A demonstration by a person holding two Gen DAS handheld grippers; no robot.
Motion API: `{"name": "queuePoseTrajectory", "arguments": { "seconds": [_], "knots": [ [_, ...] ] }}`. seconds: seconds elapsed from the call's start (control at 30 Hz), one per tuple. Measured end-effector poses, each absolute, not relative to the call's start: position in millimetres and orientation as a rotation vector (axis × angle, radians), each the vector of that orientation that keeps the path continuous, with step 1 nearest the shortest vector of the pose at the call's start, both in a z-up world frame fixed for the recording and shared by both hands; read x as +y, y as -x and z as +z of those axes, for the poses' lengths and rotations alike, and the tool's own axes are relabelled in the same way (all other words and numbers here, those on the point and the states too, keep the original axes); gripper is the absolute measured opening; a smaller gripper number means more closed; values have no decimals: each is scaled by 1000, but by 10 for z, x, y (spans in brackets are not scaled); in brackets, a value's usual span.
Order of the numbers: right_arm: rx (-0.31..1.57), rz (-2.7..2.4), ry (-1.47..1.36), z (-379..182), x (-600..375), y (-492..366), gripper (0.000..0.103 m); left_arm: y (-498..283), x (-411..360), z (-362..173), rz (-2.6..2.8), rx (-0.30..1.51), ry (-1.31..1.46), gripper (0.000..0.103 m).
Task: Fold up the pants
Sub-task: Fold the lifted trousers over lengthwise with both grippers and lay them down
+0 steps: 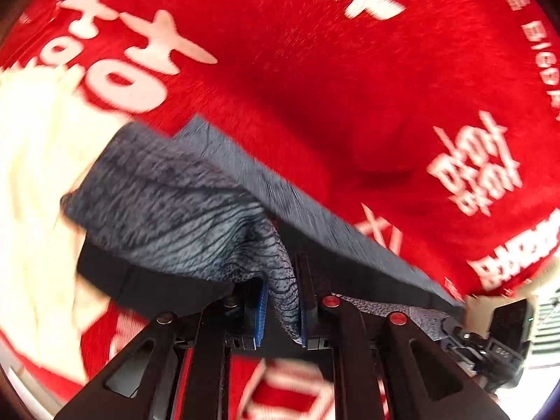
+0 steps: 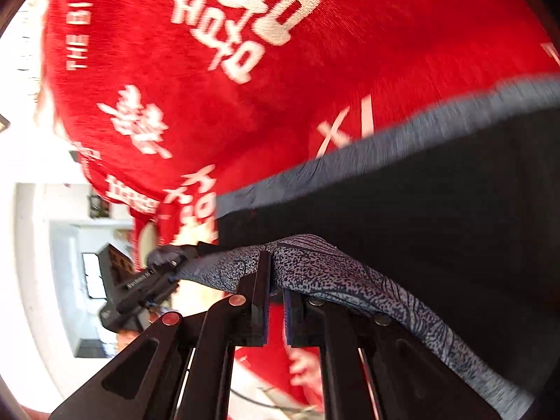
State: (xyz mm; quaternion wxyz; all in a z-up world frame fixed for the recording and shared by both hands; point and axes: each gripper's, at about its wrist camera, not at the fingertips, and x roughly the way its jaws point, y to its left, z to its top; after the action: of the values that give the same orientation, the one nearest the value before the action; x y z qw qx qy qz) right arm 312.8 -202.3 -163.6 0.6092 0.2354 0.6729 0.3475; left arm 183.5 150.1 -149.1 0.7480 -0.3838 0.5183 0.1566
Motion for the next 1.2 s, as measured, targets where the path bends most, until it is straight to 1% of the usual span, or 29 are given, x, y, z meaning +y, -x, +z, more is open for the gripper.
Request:
{"name": "queuePoseTrajectory", "arguments": {
  "seconds": [0.1, 0.2, 0.3, 0.4, 0.43, 0.47, 0.5, 0.53, 0.57, 0.6, 0.63, 0.7, 0.77, 0.9, 1.1, 1.2],
  "knots": [
    [1594, 794, -447, -1912, -1794, -3411, 7, -2133, 1570, -1831, 397, 1183, 810, 17],
    [1636, 779, -381, -2246, -1629, -3600, 7, -2261, 1606, -2045, 432, 1221, 802, 21],
    [1651, 762, -379, -2441, -1585, -3687, 7, -2288, 1564, -1941, 425, 1252, 766, 24],
    [1667, 772, -392, -2479, -1608, -3700, 8, -2260, 1495, -1707, 391, 1276, 720, 28],
    [1680, 782, -392, -2482, -1613, -3718, 9, -2237, 1462, -1619, 384, 1281, 703, 33],
    [1690, 789, -392, -2474, -1613, -3728, 11, -2206, 1457, -1566, 398, 1286, 673, 45],
    [1697, 794, -390, -2447, -1612, -3747, 18, -2183, 1444, -1475, 438, 1278, 619, 77],
    [1696, 802, -391, -2420, -1618, -3774, 30, -2137, 1436, -1356, 481, 1246, 568, 85],
    [1693, 816, -400, -2383, -1616, -3790, 38, -2095, 1440, -1240, 497, 1208, 535, 85],
    [1686, 837, -415, -2326, -1617, -3795, 58, -2089, 1450, -1202, 494, 1207, 529, 85],
    [1673, 865, -430, -2250, -1630, -3786, 69, -2084, 1457, -1189, 505, 1215, 519, 85],
    [1639, 890, -422, -2102, -1649, -3760, 72, -2081, 1411, -1246, 522, 1251, 498, 85],
    [1616, 878, -395, -1983, -1670, -3719, 72, -2096, 1236, -1363, 501, 1304, 485, 85],
    [1560, 814, -308, -1754, -1872, -3530, 72, -2133, 612, -1466, 380, 1343, 444, 85],
    [1499, 673, -197, -1491, -2650, -2914, 72, -2144, -356, -1474, 169, 1392, 437, 85],
    [1491, 553, -169, -1386, -3162, -2575, 72, -2123, -885, -1433, 46, 1410, 363, 85]
  ]
}}
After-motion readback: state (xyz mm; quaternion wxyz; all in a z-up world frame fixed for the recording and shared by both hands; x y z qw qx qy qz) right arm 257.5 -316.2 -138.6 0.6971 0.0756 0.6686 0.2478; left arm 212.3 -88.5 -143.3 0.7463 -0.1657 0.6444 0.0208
